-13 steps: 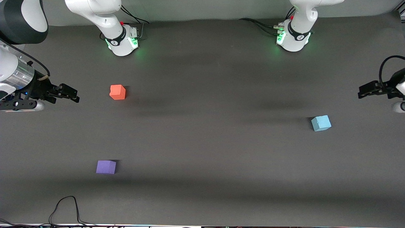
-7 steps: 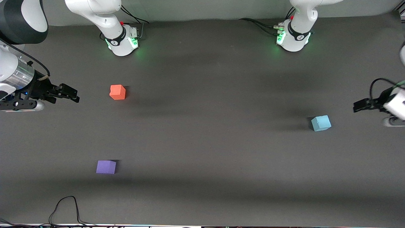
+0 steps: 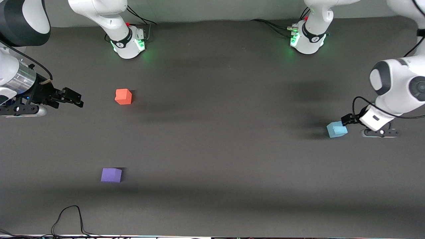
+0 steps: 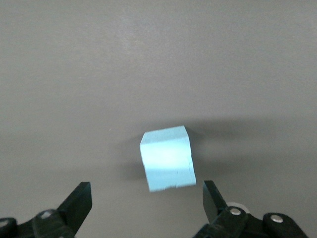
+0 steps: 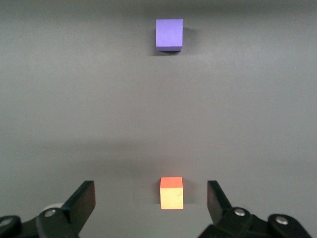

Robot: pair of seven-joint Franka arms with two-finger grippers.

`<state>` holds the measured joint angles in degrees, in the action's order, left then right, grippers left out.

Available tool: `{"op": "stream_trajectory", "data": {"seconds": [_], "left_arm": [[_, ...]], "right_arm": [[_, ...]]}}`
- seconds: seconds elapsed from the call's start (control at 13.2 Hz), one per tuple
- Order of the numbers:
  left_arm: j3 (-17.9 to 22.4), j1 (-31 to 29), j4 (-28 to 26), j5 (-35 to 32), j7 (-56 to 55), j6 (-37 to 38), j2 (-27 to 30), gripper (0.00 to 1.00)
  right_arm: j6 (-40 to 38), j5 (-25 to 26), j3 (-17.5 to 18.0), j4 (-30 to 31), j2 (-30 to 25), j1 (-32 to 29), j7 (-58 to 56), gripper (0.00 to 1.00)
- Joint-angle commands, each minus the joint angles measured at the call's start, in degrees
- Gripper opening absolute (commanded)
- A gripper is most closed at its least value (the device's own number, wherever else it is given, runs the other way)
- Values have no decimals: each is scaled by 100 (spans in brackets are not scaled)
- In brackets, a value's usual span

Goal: Place blue block between orange and purple blocks
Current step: 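Lower the left gripper over the light blue cube and close it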

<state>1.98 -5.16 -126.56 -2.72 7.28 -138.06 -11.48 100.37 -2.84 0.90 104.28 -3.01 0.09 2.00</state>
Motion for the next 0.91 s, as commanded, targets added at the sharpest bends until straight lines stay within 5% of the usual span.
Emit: {"op": "stream_trajectory", "data": {"seconds": [0.0, 0.61, 0.68, 0.83], "left_arm": [[21, 76, -237, -79, -200, -782, -371, 100], [21, 147, -229, -70, -420, -1189, -891, 99], [21, 147, -212, -70, -429, -1180, -891, 83], [21, 147, -176, -70, -464, -1154, -891, 33]], "right_arm": [[-17, 29, -46, 31, -41, 52, -33, 100], [-9, 29, -46, 31, -41, 43, -41, 100], [-17, 29, -46, 31, -41, 43, -41, 100], [-9, 29, -46, 31, -41, 43, -41, 100]]}}
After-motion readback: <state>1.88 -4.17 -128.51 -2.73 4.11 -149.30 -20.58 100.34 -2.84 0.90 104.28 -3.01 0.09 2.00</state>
